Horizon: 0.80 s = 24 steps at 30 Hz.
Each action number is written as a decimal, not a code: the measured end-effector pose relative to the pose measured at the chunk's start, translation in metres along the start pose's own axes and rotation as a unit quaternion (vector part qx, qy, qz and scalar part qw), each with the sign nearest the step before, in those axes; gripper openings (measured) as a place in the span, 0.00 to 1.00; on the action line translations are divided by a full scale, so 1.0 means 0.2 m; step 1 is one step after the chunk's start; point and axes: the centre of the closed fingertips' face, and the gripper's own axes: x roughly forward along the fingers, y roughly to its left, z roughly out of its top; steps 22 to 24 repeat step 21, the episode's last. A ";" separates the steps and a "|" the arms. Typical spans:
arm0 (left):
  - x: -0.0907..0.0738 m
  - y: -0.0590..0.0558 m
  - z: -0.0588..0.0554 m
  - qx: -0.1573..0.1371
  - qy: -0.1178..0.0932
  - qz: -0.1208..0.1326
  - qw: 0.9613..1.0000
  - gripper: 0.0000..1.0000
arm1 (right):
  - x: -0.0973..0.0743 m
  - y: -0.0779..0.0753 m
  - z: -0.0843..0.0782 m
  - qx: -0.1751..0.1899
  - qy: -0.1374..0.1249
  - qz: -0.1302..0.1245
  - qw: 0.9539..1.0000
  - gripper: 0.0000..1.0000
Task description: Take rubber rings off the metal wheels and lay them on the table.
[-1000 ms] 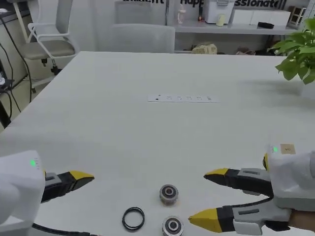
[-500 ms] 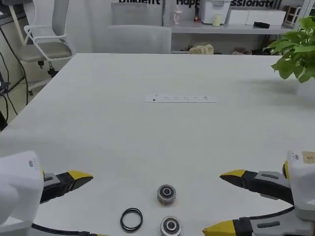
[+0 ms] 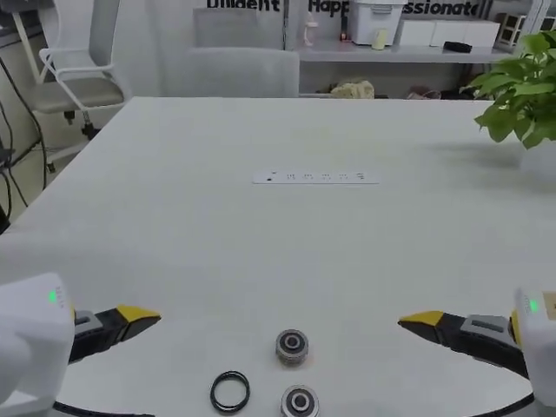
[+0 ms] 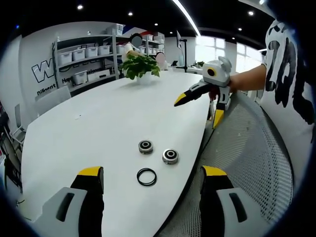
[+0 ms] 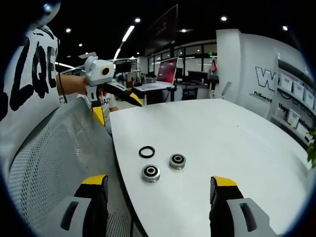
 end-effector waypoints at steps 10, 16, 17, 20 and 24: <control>0.01 -0.02 0.01 0.003 0.002 -0.005 1.000 0.77 | -0.01 0.00 -0.01 0.001 -0.001 -0.006 1.000 0.85; 0.00 -0.02 0.01 0.003 0.000 -0.004 1.000 0.77 | -0.01 0.00 -0.01 -0.002 0.000 -0.007 1.000 0.85; 0.00 -0.02 0.01 0.003 0.000 -0.004 1.000 0.77 | -0.01 0.00 -0.01 -0.001 0.000 -0.007 1.000 0.85; 0.00 -0.03 0.01 0.002 0.001 -0.004 1.000 0.77 | -0.02 0.00 -0.01 0.002 -0.001 -0.008 1.000 0.86; 0.00 -0.03 0.01 0.002 0.001 -0.004 1.000 0.77 | -0.02 0.00 -0.01 0.002 -0.002 -0.009 1.000 0.86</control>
